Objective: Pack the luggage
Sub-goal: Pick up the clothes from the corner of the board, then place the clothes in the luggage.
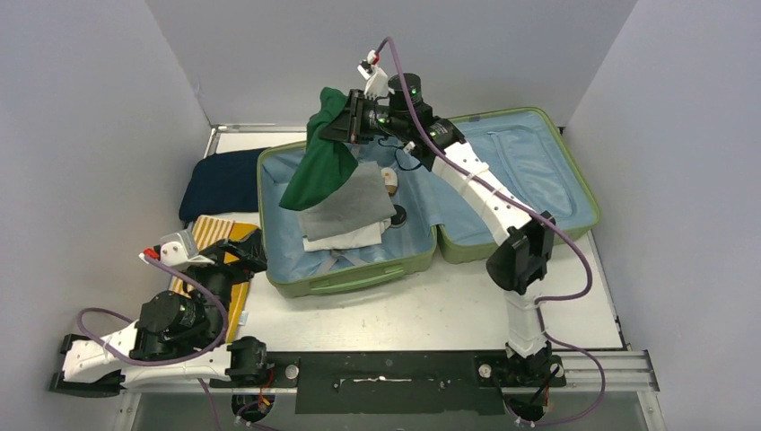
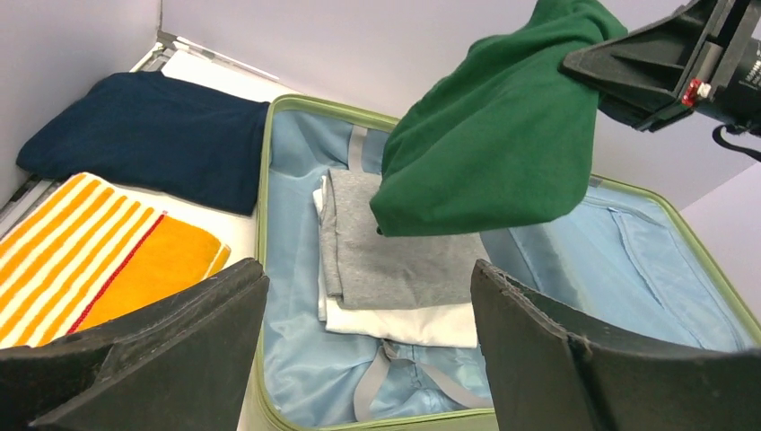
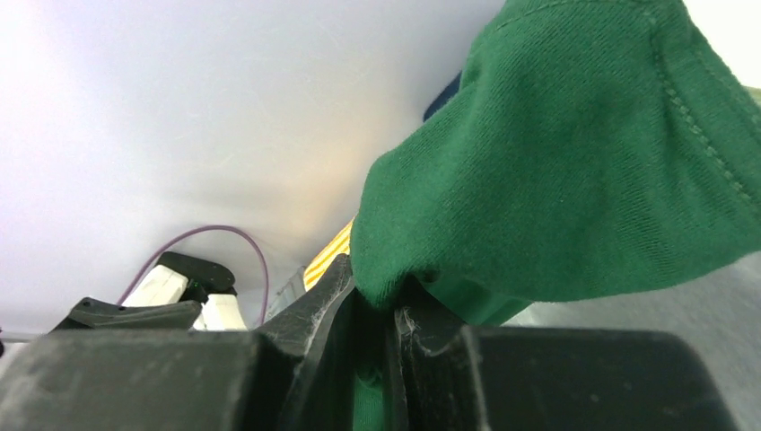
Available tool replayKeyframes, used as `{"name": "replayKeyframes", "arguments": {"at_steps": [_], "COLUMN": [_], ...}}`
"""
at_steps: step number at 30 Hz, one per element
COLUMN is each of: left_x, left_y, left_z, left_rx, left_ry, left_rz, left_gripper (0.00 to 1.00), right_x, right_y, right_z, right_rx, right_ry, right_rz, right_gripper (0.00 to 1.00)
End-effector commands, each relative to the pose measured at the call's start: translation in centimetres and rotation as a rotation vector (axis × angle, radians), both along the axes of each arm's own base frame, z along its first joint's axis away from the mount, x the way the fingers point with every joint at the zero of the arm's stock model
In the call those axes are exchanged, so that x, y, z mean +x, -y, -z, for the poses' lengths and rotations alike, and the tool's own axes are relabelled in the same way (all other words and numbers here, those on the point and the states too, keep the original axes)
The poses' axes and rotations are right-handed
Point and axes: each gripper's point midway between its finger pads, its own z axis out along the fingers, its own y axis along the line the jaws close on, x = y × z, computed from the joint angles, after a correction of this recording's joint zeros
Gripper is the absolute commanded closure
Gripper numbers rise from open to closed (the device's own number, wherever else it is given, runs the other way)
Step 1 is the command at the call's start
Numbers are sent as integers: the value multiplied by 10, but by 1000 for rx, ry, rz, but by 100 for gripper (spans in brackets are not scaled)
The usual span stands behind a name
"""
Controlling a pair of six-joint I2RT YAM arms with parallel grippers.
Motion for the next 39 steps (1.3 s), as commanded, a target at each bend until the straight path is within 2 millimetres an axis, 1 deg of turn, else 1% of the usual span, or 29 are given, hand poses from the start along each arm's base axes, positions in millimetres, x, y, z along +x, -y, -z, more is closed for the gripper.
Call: {"name": "replayKeyframes", "arguments": {"at_steps": [1,5,10,13,15,17,18,19,20,21,22,24,27,31,35,39], "left_x": [0,0,0,0,0,-1,-1,-1,-1,-1,-1,0,0,0,1,1], "left_y": [-2,1,-3,-6,-8,-8,-9,-9,-9,-9,-9,-7,-2,10,29,47], "left_z": [5,14,27,33,36,38,39,39,38,37,36,35,33,34,38,41], "left_rx": [5,26,18,1,-11,-11,-12,-9,-10,-9,-8,-6,3,31,65,88], "left_ry": [-5,-10,-15,-15,-15,-14,-14,-14,-14,-13,-13,-12,-11,-10,-11,-17], "left_rz": [-13,-23,-48,-56,-59,-60,-59,-58,-57,-57,-57,-53,-40,-15,30,63], "left_gripper": [19,19,18,18,18,18,18,18,18,18,18,18,17,17,16,16], "right_x": [-2,6,17,21,24,29,31,35,35,38,39,40,39,39,42,48], "right_y": [-15,-31,-45,-50,-52,-49,-45,-42,-35,-29,-20,-7,12,28,43,64], "right_z": [-57,-43,-23,-14,-2,13,19,32,34,46,62,80,99,113,124,136], "right_rx": [182,221,261,281,273,250,237,216,204,181,152,112,61,11,-52,-138], "right_ry": [153,144,125,115,100,77,67,46,41,20,-10,-44,-79,-111,-144,-180], "right_rz": [-111,-169,-203,-214,-210,-195,-180,-161,-138,-111,-85,-39,17,66,130,214], "right_gripper": [100,100,100,100,100,100,100,100,100,100,100,100,100,100,100,100]}}
